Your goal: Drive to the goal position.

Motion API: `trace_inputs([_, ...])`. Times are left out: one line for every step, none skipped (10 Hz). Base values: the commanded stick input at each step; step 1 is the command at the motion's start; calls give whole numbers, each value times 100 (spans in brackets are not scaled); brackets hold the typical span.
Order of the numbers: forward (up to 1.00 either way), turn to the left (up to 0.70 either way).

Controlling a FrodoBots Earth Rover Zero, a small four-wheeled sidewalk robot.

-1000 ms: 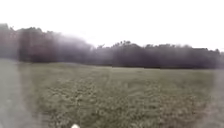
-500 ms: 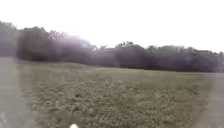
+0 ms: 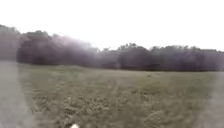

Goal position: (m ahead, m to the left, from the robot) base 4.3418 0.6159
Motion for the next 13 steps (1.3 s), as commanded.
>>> trace_inputs([70, 0])
trace_inputs([70, 0])
trace_inputs([70, 0])
trace_inputs([70, 0])
trace_inputs([70, 0])
trace_inputs([70, 0])
trace_inputs([70, 0])
trace_inputs([70, 0])
trace_inputs([70, 0])
trace_inputs([70, 0])
trace_inputs([70, 0])
trace_inputs([70, 0])
trace_inputs([70, 0])
